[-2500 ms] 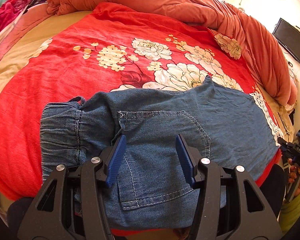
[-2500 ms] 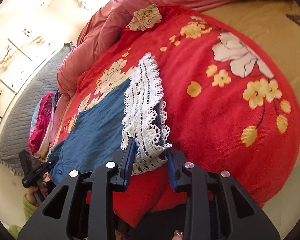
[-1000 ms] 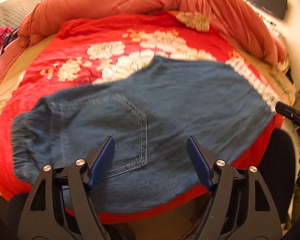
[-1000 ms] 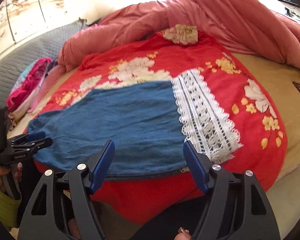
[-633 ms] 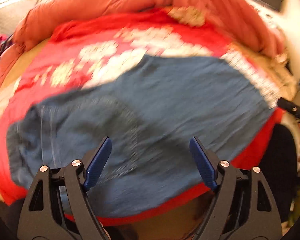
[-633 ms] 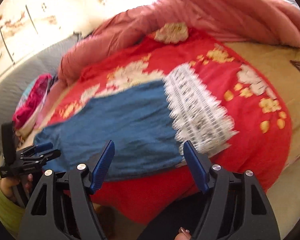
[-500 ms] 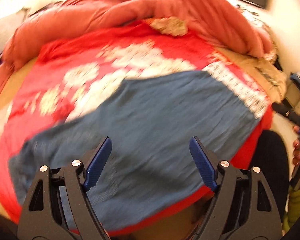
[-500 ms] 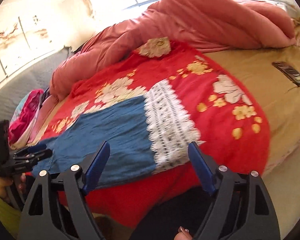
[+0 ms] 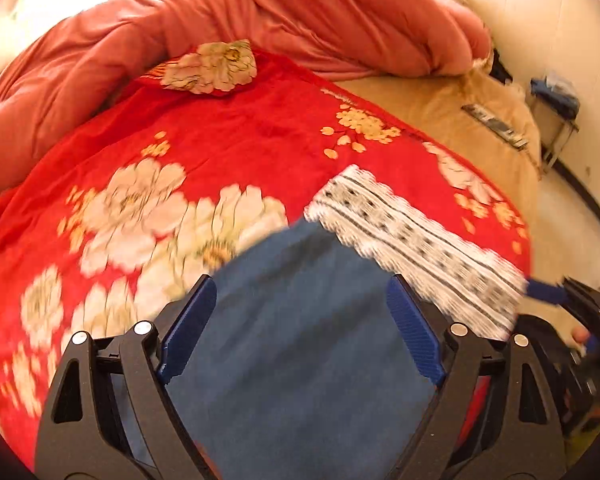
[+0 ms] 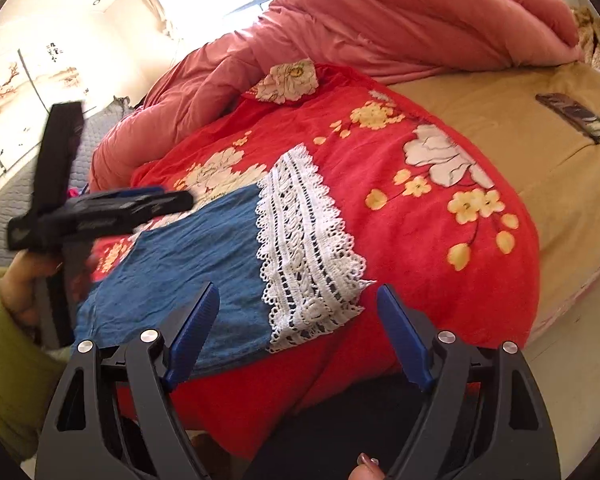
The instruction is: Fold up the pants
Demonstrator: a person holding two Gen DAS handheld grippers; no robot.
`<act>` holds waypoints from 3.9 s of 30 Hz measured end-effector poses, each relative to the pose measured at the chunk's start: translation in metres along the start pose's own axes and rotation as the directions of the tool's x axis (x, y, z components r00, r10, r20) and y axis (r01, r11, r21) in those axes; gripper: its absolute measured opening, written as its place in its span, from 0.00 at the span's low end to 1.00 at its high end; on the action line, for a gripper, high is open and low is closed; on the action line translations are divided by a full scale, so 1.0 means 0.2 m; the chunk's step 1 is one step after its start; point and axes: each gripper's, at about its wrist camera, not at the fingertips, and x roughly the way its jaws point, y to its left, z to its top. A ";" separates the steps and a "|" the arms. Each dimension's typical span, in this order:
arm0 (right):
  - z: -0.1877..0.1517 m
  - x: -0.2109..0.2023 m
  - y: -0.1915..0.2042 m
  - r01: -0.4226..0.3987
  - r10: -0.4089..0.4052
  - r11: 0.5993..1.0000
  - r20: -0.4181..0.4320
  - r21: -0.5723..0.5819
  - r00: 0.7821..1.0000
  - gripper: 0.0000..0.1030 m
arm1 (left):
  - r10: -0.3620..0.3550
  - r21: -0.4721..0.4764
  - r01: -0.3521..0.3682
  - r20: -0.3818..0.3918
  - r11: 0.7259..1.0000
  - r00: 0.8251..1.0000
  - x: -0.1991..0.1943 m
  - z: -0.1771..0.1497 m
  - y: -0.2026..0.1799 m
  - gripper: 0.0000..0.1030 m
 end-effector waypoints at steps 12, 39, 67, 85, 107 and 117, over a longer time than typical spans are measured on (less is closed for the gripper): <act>0.03 0.09 -0.03 -0.103 0.107 0.991 -0.048 0.080 0.993 0.38 | -0.268 -0.013 0.269 -0.139 0.963 0.953 0.47 0.19 0.08 0.51; 0.15 -0.06 0.37 -0.238 0.247 0.965 0.069 -0.109 0.967 0.17 | -0.536 -0.025 0.541 0.109 0.841 0.837 0.07 0.16 0.34 0.13; -0.44 0.39 1.29 -0.270 0.131 0.698 -0.252 -0.664 0.959 0.46 | -0.495 -0.581 0.557 0.282 0.594 0.822 -0.20 -0.58 1.18 0.66; 0.29 0.64 0.76 -0.251 0.202 0.945 -0.228 -0.209 0.952 0.68 | -0.453 -0.576 0.430 0.113 0.695 0.884 -0.09 -0.61 1.06 0.19; 0.35 1.04 0.79 -0.172 0.071 0.924 -0.287 -0.342 0.955 0.35 | -0.224 -0.541 0.194 0.010 0.819 0.974 -0.17 -0.65 1.03 0.31; 0.37 0.71 0.69 -0.169 0.136 0.947 -0.136 -0.274 0.981 0.58 | 0.061 -0.526 -0.011 0.078 0.850 0.995 -0.51 -0.73 0.97 0.40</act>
